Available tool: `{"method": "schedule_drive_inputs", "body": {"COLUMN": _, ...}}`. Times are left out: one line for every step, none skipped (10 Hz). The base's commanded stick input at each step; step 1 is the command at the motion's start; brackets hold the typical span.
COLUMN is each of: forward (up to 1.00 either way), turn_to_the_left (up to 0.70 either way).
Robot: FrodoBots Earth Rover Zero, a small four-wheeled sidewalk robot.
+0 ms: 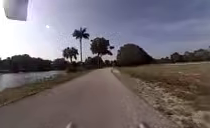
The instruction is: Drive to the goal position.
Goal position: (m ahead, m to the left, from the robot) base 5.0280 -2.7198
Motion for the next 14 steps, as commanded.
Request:
{"method": "schedule_drive_inputs", "body": {"forward": 1.0, "turn_to_the_left": 0.03}}
{"method": "schedule_drive_inputs", "body": {"forward": 1.0, "turn_to_the_left": 0.03}}
{"method": "schedule_drive_inputs", "body": {"forward": 1.0, "turn_to_the_left": 0.03}}
{"method": "schedule_drive_inputs", "body": {"forward": 1.0, "turn_to_the_left": 0.03}}
{"method": "schedule_drive_inputs", "body": {"forward": 1.0, "turn_to_the_left": 0.03}}
{"method": "schedule_drive_inputs", "body": {"forward": 1.0, "turn_to_the_left": 0.34}}
{"method": "schedule_drive_inputs", "body": {"forward": 1.0, "turn_to_the_left": 0.4}}
{"method": "schedule_drive_inputs", "body": {"forward": 1.0, "turn_to_the_left": 0.4}}
{"method": "schedule_drive_inputs", "body": {"forward": 1.0, "turn_to_the_left": 0.39}}
{"method": "schedule_drive_inputs", "body": {"forward": 1.0, "turn_to_the_left": 0.2}}
{"method": "schedule_drive_inputs", "body": {"forward": 1.0, "turn_to_the_left": 0.04}}
{"method": "schedule_drive_inputs", "body": {"forward": 1.0, "turn_to_the_left": 0.04}}
{"method": "schedule_drive_inputs", "body": {"forward": 1.0, "turn_to_the_left": 0.03}}
{"method": "schedule_drive_inputs", "body": {"forward": 1.0, "turn_to_the_left": 0.03}}
